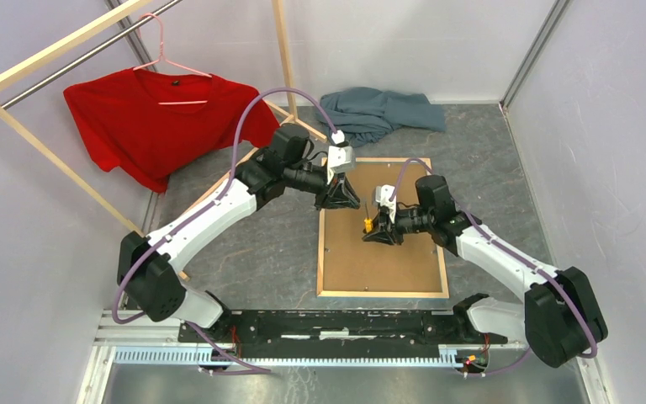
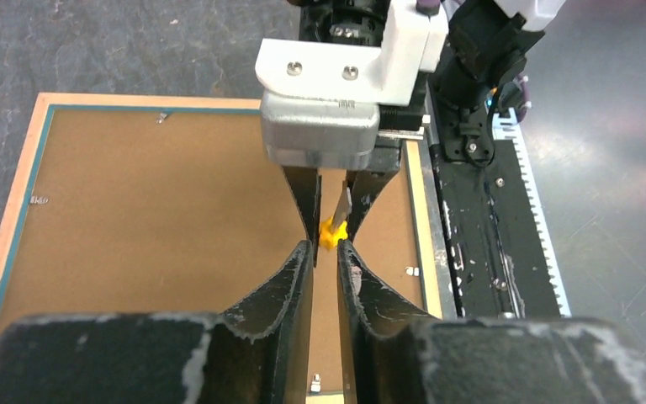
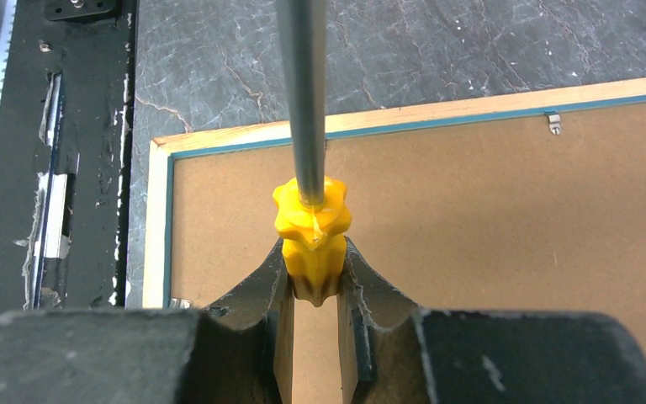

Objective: Take the photo out of the frame
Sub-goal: Adjust the screwdriver.

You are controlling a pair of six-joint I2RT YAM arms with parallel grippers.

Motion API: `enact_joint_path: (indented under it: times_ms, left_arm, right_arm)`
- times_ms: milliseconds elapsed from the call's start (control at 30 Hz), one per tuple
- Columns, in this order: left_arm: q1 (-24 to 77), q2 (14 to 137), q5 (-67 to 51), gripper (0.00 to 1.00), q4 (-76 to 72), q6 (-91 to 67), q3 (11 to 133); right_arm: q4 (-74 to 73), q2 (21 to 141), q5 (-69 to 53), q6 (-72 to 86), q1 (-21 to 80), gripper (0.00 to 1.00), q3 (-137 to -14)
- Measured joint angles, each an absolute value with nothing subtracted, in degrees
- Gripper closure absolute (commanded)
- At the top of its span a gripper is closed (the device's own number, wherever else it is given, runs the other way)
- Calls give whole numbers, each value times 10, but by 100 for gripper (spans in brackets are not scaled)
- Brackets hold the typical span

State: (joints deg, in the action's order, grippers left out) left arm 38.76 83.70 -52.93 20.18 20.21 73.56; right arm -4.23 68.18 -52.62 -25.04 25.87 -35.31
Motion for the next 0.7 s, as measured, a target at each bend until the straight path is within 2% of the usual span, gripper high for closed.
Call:
enact_joint_path:
  times_ms: [67, 100, 200, 700]
  left_arm:
    - [388, 835, -520, 57, 213, 215, 736]
    - [388, 834, -515, 52, 215, 221, 736]
    - [388, 829, -509, 46, 223, 235, 736]
    - [420, 859, -450, 44, 299, 298, 786]
  right_arm:
    - [-48, 681, -526, -257, 256, 100, -353]
    - [-52, 681, -525, -259, 256, 100, -353]
    - [-63, 688, -522, -266, 255, 100, -355]
    - [-126, 735, -493, -289, 255, 100, -385]
